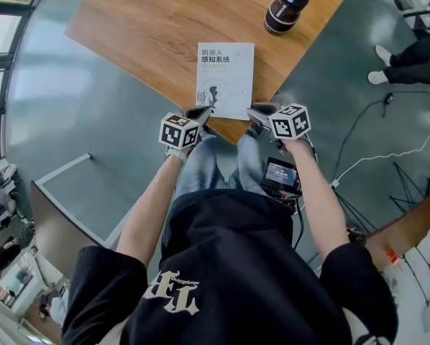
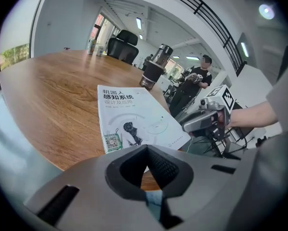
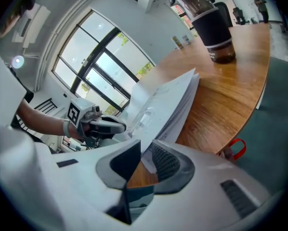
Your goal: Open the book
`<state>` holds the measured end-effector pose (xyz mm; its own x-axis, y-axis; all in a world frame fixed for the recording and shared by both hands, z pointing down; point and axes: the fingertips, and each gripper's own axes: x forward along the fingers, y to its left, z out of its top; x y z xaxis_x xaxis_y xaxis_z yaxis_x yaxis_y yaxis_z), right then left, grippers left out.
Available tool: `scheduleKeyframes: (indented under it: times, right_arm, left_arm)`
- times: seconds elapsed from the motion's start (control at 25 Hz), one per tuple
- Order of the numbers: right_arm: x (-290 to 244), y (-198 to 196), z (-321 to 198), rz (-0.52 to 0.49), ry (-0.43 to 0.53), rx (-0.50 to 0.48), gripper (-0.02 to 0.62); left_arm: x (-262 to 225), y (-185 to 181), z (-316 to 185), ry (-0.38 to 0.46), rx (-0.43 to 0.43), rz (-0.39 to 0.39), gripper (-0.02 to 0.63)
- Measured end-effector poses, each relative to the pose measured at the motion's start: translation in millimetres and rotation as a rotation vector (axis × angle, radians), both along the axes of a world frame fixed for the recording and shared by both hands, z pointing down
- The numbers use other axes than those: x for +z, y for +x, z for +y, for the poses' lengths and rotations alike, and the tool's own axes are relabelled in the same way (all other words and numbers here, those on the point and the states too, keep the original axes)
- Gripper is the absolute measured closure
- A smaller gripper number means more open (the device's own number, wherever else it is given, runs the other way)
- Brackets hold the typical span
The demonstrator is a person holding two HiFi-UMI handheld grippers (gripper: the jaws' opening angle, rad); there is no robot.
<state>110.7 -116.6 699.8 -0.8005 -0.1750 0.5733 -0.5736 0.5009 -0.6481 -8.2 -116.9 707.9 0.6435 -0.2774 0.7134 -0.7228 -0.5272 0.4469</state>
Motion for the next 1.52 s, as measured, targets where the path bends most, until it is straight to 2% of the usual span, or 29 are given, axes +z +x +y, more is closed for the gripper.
scheduleKeyframes:
  times: [0.28,0.44,0.6,0.68,0.92,1.28,1.52]
  right_arm:
    - [-15,-8,1,-0.035,0.016,-0.008,0.519]
    - [-21,-10,-1,-0.039,0.023,0.0,0.517]
    - [-20,-10,-4,-0.004,0.023,0.008,0.552]
    - [-21,-11,-3,0.003,0.023,0.005,0.576]
    - [-38,-25,2,-0.04,0.034,-0.012,0.598]
    - [-72,-76,2,-0.081,0.095,-0.077,0.598]
    - [-87,-113,3,-0.077,0.142,-0.108,0.598]
  left_arm:
    - [-24,33,3,0.041,0.067,0.086,0.6]
    - [-40,59,11,0.089,0.155,0.122,0.6]
    - [-52,79,26,0.153,0.276,0.105,0.6]
    - [-55,82,31,0.166,0.296,0.099,0.6]
    - [-69,70,22,0.204,0.24,0.109,0.6]
    - [-116,16,-20,0.291,0.086,0.142,0.6]
    - [-136,-14,-42,0.333,0.049,0.15,0.6]
